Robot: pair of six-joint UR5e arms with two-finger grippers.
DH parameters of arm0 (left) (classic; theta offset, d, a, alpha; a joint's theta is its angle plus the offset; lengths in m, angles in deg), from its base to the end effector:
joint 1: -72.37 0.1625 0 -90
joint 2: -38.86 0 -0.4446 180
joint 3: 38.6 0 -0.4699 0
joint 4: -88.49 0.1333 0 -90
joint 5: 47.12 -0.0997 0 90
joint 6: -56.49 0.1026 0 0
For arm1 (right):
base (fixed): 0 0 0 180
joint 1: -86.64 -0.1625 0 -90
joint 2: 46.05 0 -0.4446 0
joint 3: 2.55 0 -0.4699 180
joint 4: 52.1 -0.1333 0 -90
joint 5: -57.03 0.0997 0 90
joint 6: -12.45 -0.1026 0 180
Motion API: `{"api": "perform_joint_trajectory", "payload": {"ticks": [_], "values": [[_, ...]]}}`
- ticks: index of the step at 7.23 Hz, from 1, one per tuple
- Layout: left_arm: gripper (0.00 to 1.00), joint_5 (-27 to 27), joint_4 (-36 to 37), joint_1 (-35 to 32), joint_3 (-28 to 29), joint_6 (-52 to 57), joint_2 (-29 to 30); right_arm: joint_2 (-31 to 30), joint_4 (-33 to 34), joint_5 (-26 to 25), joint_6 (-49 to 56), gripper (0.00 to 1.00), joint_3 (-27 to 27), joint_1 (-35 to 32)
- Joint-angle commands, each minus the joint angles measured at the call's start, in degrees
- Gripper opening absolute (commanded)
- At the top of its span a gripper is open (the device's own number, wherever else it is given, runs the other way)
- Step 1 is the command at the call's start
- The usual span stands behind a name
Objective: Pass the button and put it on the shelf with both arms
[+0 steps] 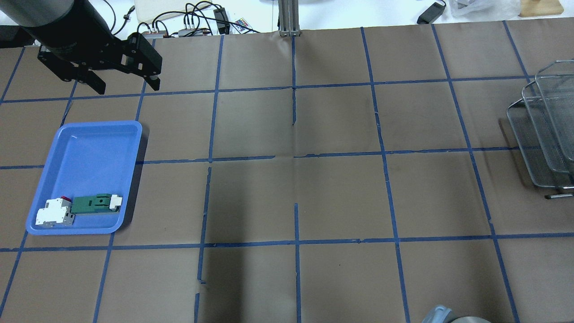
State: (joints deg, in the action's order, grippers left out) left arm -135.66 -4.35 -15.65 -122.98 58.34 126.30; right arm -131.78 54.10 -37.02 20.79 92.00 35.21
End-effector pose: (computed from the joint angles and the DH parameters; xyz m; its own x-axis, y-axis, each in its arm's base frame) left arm -0.1167 -0.5584 0.5807 -0.9998 0.0000 0.0224 -0.0021 0.9956 -0.0938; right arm -0.2814 -0.5551 0.4451 -0.8557 0.5099 0.0879 0.4995 0.8584 -0.1169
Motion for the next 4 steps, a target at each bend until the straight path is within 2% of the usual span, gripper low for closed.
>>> {"api": "perform_joint_trajectory", "payload": {"ticks": [1, 2, 4], "values": [[1.0, -0.3, -0.2, -0.5, 0.1, 0.1, -0.2, -3.6, -4.9, 6.1, 0.4, 1.0, 0.2, -6.9], [1.0, -0.2, -0.1, -0.6, -0.5, 0.0, -0.7, -3.9, -9.0, 5.2, -0.2, 1.0, 0.5, -13.5], [1.0, -0.1, 0.6, -0.5, -0.8, 0.1, -0.9, -4.2, -11.5, 3.9, -1.2, 1.0, 0.4, -26.4]]}}
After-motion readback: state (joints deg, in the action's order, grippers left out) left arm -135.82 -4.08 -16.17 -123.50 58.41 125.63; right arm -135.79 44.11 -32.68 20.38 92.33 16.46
